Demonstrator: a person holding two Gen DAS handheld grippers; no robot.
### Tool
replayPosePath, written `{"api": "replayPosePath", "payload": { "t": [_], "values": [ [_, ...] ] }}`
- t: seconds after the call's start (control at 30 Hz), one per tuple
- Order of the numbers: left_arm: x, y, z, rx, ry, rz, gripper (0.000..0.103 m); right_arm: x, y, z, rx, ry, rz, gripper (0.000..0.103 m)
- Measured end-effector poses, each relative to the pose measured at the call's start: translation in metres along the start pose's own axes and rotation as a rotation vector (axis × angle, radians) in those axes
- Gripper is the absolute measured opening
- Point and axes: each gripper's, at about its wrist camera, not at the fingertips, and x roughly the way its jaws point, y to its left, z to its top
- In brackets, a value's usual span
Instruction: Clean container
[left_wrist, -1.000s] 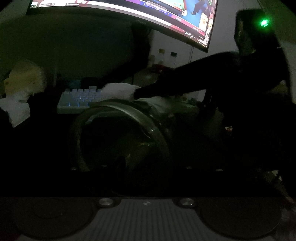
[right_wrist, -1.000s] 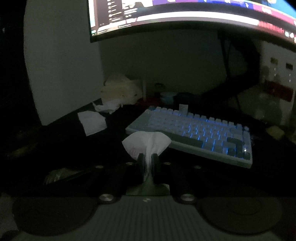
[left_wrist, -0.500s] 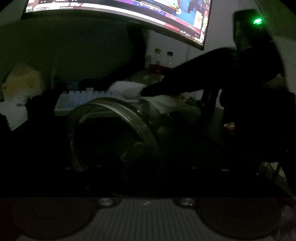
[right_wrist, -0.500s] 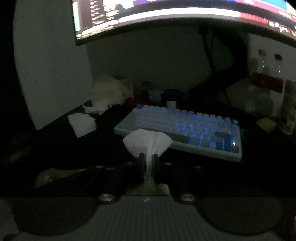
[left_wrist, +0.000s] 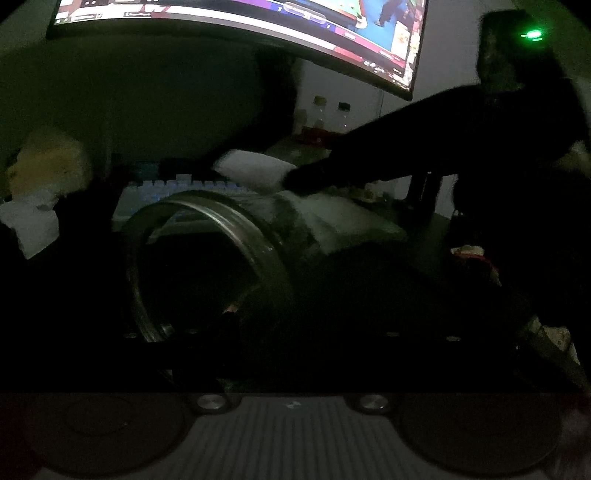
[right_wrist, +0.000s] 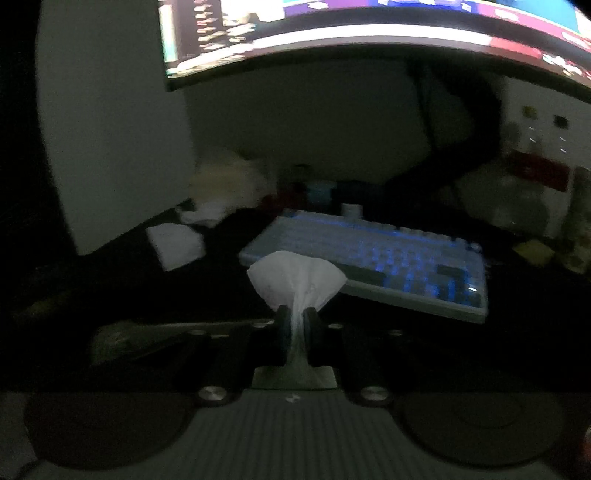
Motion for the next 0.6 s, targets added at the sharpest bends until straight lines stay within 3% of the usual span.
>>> {"api": "replayPosePath", "payload": {
  "t": [0.03,0.1,0.17,0.23,0.33,0.37,0.47,0.5,0.6],
  "values": [
    [0.003,-0.001,0.002,0.0,-0.004,0.002,0.058,-0.003,0.007,0.0,-0.014,-0.001,0.057,0.012],
    [0.007,-0.001,0.006,0.018,-0.014,0.032,0.028,-0.006,0.016,-0.001,-0.038,-0.002,0.148,0.011],
    [0.016,0.002,0.013,0.031,-0.035,0.053,0.018,-0.007,0.021,-0.002,-0.056,-0.004,0.2,0.011],
    [0.028,0.008,0.023,-0.02,-0.068,0.034,0.014,-0.005,0.013,-0.002,-0.037,-0.008,0.16,0.011],
    [0.032,0.022,0.034,-0.084,-0.119,-0.057,0.008,-0.001,-0.008,0.001,-0.003,0.015,-0.03,0.009],
    [0.026,0.025,0.037,-0.093,-0.119,-0.09,0.006,-0.003,-0.014,0.001,0.01,0.011,-0.054,0.009],
    [0.01,0.033,0.038,-0.192,-0.124,-0.242,0.004,-0.02,-0.031,0.002,0.079,-0.007,0.022,0.009],
    [-0.01,0.029,0.025,-0.222,-0.126,-0.283,0.005,-0.026,-0.031,0.003,0.084,-0.015,0.05,0.009],
    [-0.034,0.024,0.01,-0.274,-0.111,-0.327,0.005,-0.04,-0.021,0.003,0.058,-0.03,0.098,0.009]
  ]
}}
